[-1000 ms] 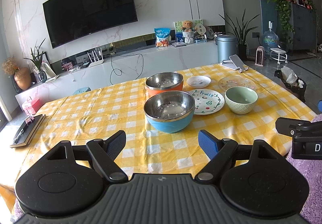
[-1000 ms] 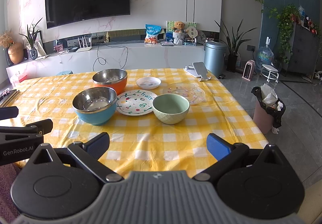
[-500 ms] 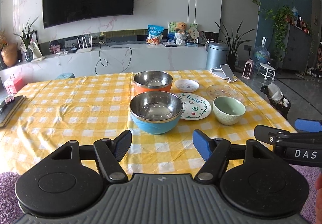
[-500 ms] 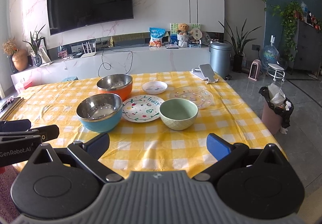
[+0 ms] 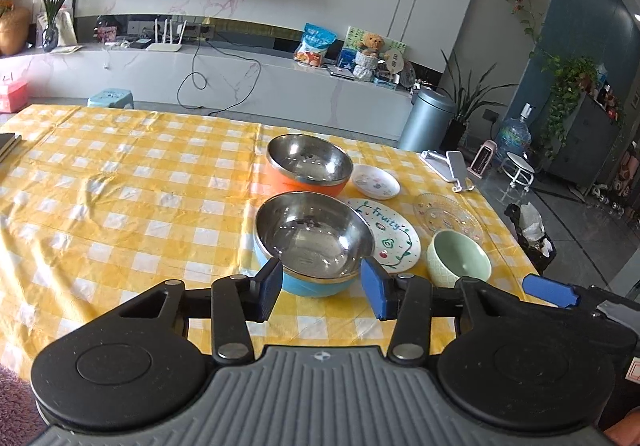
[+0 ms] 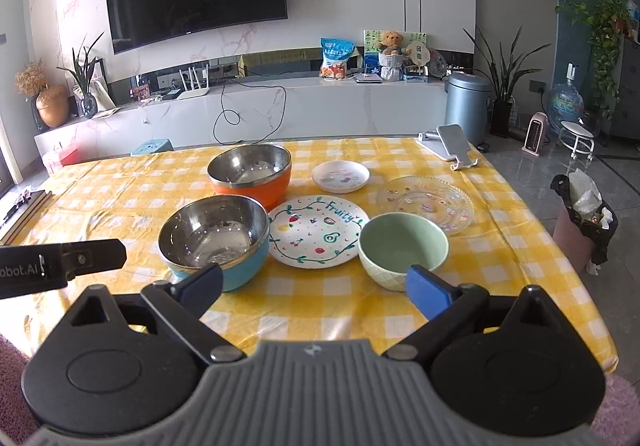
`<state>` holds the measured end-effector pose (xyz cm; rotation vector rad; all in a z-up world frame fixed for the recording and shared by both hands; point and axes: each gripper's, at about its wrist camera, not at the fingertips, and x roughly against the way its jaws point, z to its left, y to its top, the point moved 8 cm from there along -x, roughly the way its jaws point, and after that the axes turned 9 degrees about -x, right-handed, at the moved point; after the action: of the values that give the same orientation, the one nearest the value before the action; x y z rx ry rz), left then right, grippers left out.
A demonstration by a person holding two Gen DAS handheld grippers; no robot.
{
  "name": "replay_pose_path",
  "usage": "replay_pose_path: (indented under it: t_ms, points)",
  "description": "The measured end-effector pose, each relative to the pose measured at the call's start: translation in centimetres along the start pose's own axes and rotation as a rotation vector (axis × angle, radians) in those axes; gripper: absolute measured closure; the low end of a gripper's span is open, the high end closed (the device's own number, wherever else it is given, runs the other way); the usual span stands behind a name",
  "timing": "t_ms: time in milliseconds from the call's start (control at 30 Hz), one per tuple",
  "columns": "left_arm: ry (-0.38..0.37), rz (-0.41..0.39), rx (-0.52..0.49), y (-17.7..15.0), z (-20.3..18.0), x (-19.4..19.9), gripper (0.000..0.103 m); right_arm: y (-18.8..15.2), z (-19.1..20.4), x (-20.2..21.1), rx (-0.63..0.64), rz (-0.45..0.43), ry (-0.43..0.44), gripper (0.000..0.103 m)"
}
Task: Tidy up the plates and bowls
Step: 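Move the left gripper to the blue-bottomed steel bowl and grasp its rim, then lift the blue-bottomed steel bowl with the left gripper toward the orange bowl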
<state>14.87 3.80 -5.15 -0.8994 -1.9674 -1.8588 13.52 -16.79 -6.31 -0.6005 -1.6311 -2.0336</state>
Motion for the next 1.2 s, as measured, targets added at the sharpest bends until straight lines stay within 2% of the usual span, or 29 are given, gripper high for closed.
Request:
replay_pose_path:
  t_ms: [33, 133, 200, 233, 300, 533, 633, 867, 1000, 1200]
  points:
    - [0.001, 0.008, 0.018, 0.3, 0.5, -0.4, 0.059, 0.3, 0.3, -0.8, -0.001, 0.014, 0.005, 0.021]
    - [-0.019, 0.037, 0.068, 1.1, 1.5, -2.1, 0.065, 1.0, 1.2, -2.8, -0.012, 0.058, 0.014, 0.029]
    - [-0.014, 0.071, 0.083, 1.4, 2.1, -3.5, 0.07, 1.3, 1.9, -4.5, -0.013, 0.096, 0.019, 0.039]
    - [-0.01, 0.089, 0.091, 1.5, 2.3, -4.2, 0.073, 1.5, 2.2, -5.3, -0.019, 0.115, 0.023, 0.041]
    - [-0.005, 0.128, 0.106, 1.8, 2.8, -5.5, 0.074, 1.7, 2.9, -6.9, -0.034, 0.152, 0.03, 0.048]
    - [0.04, 0.231, 0.127, 1.9, 4.3, -9.6, 0.077, 1.3, 4.8, -11.9, -0.049, 0.258, 0.005, 0.061]
    - [0.052, 0.255, 0.132, 1.4, 4.7, -10.7, 0.077, 0.8, 4.7, -13.3, -0.05, 0.279, -0.019, 0.062]
    - [0.052, 0.292, 0.139, 0.5, 5.0, -12.7, 0.08, 0.0, 4.4, -15.6, -0.088, 0.329, -0.018, 0.075]
    - [0.068, 0.313, 0.117, 0.1, 4.9, -13.4, 0.088, -0.1, 4.7, -16.1, -0.09, 0.335, -0.009, 0.086]
    - [0.081, 0.305, 0.106, 0.2, 4.7, -13.2, 0.092, -0.1, 4.8, -16.1, -0.097, 0.334, -0.022, 0.09]
